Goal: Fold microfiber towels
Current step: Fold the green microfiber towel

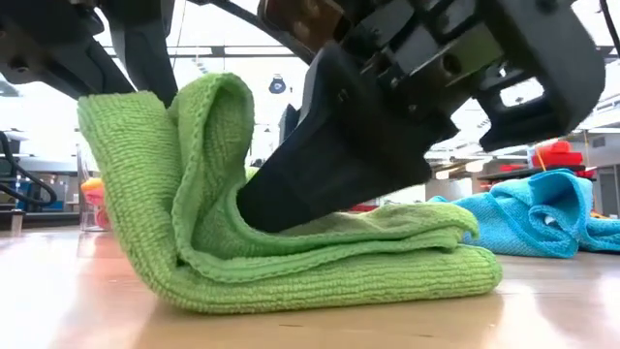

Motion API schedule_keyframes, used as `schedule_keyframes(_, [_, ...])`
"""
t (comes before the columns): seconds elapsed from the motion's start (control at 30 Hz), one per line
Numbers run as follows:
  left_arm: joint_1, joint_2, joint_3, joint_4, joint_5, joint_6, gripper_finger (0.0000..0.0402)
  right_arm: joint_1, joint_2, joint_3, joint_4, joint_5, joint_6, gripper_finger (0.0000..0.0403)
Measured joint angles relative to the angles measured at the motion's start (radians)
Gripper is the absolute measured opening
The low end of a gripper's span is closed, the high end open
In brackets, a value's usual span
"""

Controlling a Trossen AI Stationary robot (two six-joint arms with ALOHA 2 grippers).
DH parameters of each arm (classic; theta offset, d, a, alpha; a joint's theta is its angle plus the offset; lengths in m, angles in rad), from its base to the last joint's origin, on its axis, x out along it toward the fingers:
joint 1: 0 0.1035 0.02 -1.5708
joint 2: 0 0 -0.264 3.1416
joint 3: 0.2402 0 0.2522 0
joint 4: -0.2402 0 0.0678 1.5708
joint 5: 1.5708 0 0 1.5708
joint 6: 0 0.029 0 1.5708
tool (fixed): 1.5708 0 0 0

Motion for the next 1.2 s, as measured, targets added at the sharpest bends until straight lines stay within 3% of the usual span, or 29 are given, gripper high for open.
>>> schedule_keyframes(0.33, [0.0,0.0,-0.001,-0.005,0.004,0.0,0.0033,0.003,-0.035,0.001,-0.087,0.01,0.007,0.0138])
schedule_keyframes(0.53, [-0.001,0.001,-0.001,-0.007,0.023,0.002,0.0018,0.004,-0.11,0.002,-0.192,0.017,0.006,0.0138])
schedule_keyframes(0.83, [-0.001,0.002,-0.001,-0.014,0.022,0.0,0.0035,0.01,-0.181,0.004,-0.423,0.022,0.045,0.0138])
schedule_keyframes(1.2, [-0.002,0.002,-0.001,-0.017,0.036,0.002,0.0025,0.076,-0.249,-0.024,-0.626,0.136,0.097,0.0138])
